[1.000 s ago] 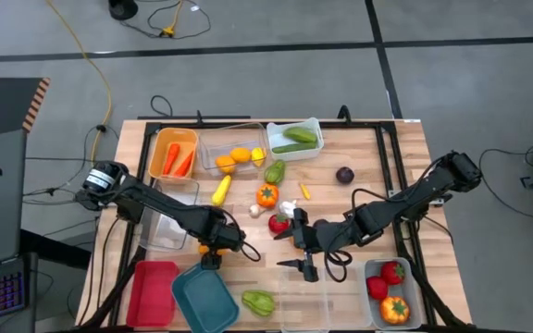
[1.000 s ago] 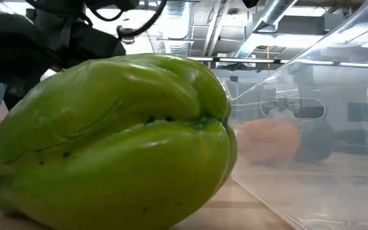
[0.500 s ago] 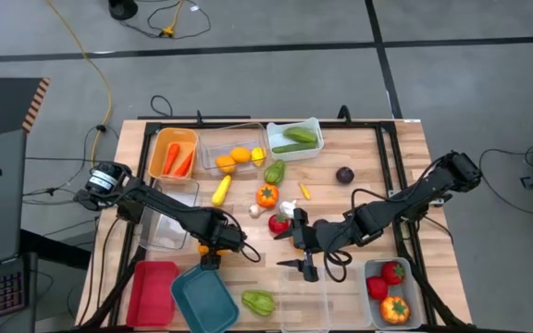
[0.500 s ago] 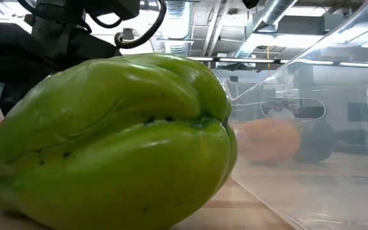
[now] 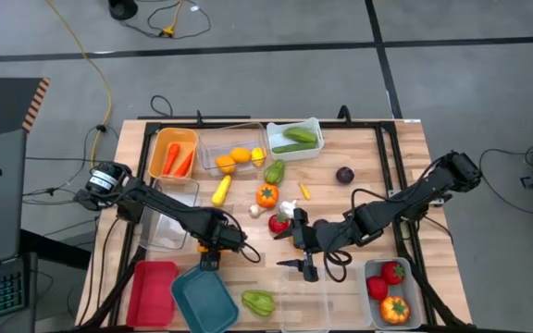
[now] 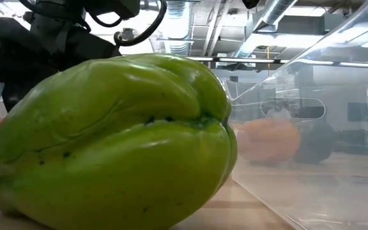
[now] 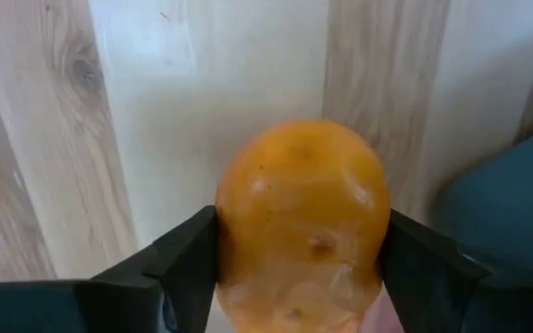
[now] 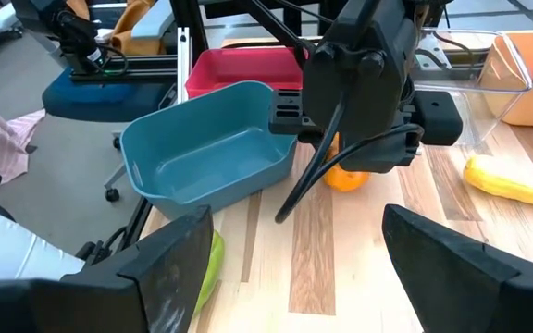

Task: Sort produce into baskets
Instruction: Put the left brown potato into the middle transparent bin

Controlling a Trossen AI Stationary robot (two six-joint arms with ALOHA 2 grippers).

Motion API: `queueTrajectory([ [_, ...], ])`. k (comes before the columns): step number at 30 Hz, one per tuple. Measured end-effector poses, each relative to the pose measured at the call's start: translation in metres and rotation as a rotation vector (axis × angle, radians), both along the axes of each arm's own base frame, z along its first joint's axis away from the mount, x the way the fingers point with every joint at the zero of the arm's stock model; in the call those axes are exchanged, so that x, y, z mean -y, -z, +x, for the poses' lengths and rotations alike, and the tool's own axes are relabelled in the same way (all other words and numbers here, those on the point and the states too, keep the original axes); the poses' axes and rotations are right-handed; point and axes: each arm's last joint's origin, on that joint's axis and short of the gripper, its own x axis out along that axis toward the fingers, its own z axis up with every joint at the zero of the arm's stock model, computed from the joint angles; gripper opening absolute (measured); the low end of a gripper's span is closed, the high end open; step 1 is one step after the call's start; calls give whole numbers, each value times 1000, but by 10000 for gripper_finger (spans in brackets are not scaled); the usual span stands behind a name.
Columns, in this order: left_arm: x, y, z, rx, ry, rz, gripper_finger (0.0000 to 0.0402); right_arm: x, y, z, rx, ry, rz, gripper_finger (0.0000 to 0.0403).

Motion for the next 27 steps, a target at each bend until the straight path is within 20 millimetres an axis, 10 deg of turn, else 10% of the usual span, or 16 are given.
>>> queueTrajectory([
  [13, -1, -95, 15, 33, 125, 204, 250, 0, 0, 0, 0, 0, -1, 341],
  [27, -25, -160, -43, 120, -31, 339, 250, 0, 0, 0, 0, 0, 0, 341],
])
